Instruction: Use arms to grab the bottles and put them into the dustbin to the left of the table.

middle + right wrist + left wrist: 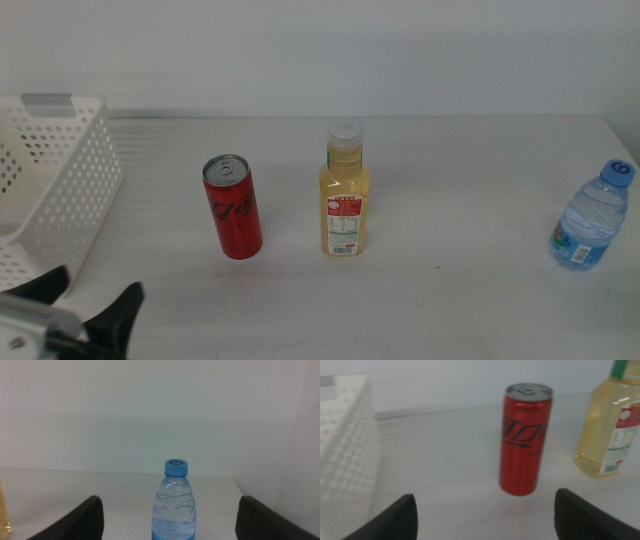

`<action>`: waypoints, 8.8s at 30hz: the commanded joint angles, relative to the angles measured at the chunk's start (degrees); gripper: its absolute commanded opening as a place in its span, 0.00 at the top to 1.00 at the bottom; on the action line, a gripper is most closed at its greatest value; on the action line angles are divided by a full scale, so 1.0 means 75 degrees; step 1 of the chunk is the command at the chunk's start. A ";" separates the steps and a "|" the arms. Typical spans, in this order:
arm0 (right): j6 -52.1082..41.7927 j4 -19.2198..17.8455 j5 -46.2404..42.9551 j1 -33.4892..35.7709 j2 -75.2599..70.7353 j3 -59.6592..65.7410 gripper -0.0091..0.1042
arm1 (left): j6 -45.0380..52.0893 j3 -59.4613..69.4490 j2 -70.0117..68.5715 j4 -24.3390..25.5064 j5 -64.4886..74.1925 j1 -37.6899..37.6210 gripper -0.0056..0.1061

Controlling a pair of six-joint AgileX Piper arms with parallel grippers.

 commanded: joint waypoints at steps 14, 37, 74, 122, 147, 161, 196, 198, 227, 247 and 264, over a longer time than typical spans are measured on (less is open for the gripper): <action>-0.0074 -0.0046 -0.0585 -0.0039 -0.0204 -0.0051 0.25 | -0.0712 0.0046 0.5877 0.0120 -0.6408 -0.0211 0.14; -0.0074 -0.0046 -0.0585 -0.0039 -0.0204 -0.0051 0.25 | -0.2126 0.0039 0.6209 -0.0434 -0.6408 -0.0211 0.14; -0.0074 -0.0046 -0.0585 -0.0039 -0.0204 -0.0051 0.25 | -0.1754 -0.3255 0.7775 0.1578 -0.5835 -0.0211 0.14; -0.0072 -0.0046 -0.0587 -0.0039 -0.0204 -0.0051 0.25 | -0.2253 -0.5082 0.5549 0.2174 -0.0666 -0.0161 0.99; -0.0072 -0.0046 -0.0587 -0.0039 -0.0204 -0.0051 0.25 | 0.1402 -0.9810 0.4552 -0.0246 0.7536 0.1650 0.99; -0.0072 -0.0046 -0.0587 -0.0039 -0.0204 -0.0051 0.25 | 0.2509 -1.2859 0.6428 -0.1264 1.0776 0.3818 0.99; -0.0072 -0.0046 -0.0587 -0.0039 -0.0204 -0.0051 0.25 | 0.2884 -1.3462 1.0428 -0.1039 1.1540 0.4246 0.99; -0.0072 -0.0046 -0.0587 -0.0039 -0.0204 -0.0051 0.25 | 0.2884 -1.3462 1.0489 -0.1012 1.1555 0.4246 0.98; -0.0072 -0.0046 -0.0587 -0.0039 -0.0204 -0.0051 0.25 | 0.1960 -1.3079 0.7924 -0.0520 1.1907 0.3709 0.15; -0.0072 -0.0046 -0.0587 -0.0039 -0.0204 -0.0051 0.25 | 0.0095 -1.0322 0.3917 -0.0215 1.0812 0.1563 0.23; -0.0072 -0.0046 -0.0587 -0.0039 -0.0204 -0.0051 0.25 | -0.0946 -0.6935 0.2295 0.0066 0.5666 -0.0515 0.23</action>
